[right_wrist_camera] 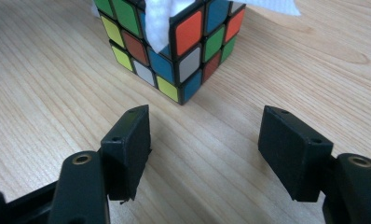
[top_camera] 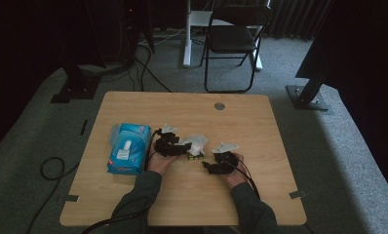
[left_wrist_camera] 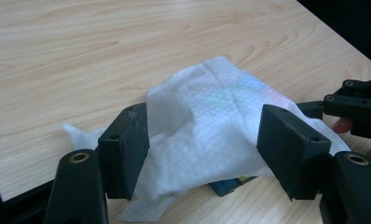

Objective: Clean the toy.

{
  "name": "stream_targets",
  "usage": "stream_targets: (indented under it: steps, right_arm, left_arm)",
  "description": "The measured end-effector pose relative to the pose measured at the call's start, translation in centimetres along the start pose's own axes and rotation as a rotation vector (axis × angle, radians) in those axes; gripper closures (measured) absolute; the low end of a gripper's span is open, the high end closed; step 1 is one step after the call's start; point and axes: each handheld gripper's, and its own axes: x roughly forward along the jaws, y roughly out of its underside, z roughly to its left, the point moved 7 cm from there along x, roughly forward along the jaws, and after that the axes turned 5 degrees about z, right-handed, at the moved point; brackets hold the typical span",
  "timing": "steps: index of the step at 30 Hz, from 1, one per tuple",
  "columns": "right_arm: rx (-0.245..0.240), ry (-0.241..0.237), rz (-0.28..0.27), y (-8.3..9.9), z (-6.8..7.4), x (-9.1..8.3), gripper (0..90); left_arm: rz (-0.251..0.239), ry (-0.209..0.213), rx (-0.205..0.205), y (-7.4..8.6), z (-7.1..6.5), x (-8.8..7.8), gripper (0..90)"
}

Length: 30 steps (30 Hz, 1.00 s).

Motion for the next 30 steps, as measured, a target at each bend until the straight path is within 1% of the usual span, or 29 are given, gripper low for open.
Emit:
stream_targets:
  steps: [4,6,7,8,9,12,14,15,16,19,21,23,24,26,30]
  right_arm:
    - [-0.010,-0.005,-0.001,-0.2,0.1,0.2,34.0]
    - [-0.009,-0.006,-0.003,-0.4,0.1,0.3,34.0]
    - [-0.011,-0.008,-0.006,-0.4,0.1,0.4,34.5]
    - [-0.012,-0.010,-0.009,-0.5,0.1,0.4,35.3]
    - [-0.011,-0.017,-0.011,-0.5,0.1,0.5,35.4]
    - [-0.004,-0.034,-0.022,-0.7,0.0,0.6,36.1]
    - [0.009,-0.043,-0.030,-0.8,-0.1,0.6,36.6]
    - [0.014,-0.044,-0.031,-0.8,-0.2,0.6,36.7]
    - [0.021,-0.046,-0.034,-0.9,-0.3,0.6,36.9]
    - [0.028,-0.043,-0.034,-0.8,-0.5,0.5,37.0]
    - [0.028,-0.044,-0.034,-0.8,-0.5,0.5,37.1]
    - [0.029,-0.042,-0.033,-0.8,-0.5,0.5,37.2]
    - [0.027,-0.040,-0.033,-0.8,-0.5,0.5,37.2]
    - [0.027,-0.040,-0.032,-0.8,-0.5,0.5,37.1]
    - [0.027,-0.037,-0.033,-0.8,-0.5,0.5,37.2]
  left_arm:
    - [0.004,0.013,0.001,-0.2,-0.2,0.1,37.1]
    - [0.001,0.016,-0.001,-0.3,-0.2,0.1,39.7]
    - [0.001,0.015,-0.002,-0.3,-0.3,0.0,42.9]
    - [0.006,0.007,0.003,-0.4,-0.3,0.0,46.8]
    - [0.001,0.009,0.018,-0.5,-0.3,-0.2,53.3]
    - [0.001,0.026,0.039,-0.7,-0.7,-0.3,72.7]
    - [0.001,0.026,0.059,-0.9,-0.9,-0.4,82.4]
    - [0.001,0.024,0.060,-1.0,-1.0,-0.5,87.6]
    - [-0.005,0.032,0.058,-1.2,-1.0,-0.6,89.7]
    - [-0.026,0.044,0.074,-1.6,-1.2,-1.1,90.0]
    - [-0.039,0.053,0.087,-2.0,-1.6,-1.6,90.0]
    - [-0.045,0.046,0.096,-2.3,-1.8,-1.8,90.0]
    - [-0.055,0.052,0.095,-2.4,-2.0,-2.0,90.0]
    - [-0.071,0.060,0.108,-2.8,-2.4,-2.4,90.0]
    - [-0.113,0.096,0.125,-3.9,-3.7,-3.4,90.0]
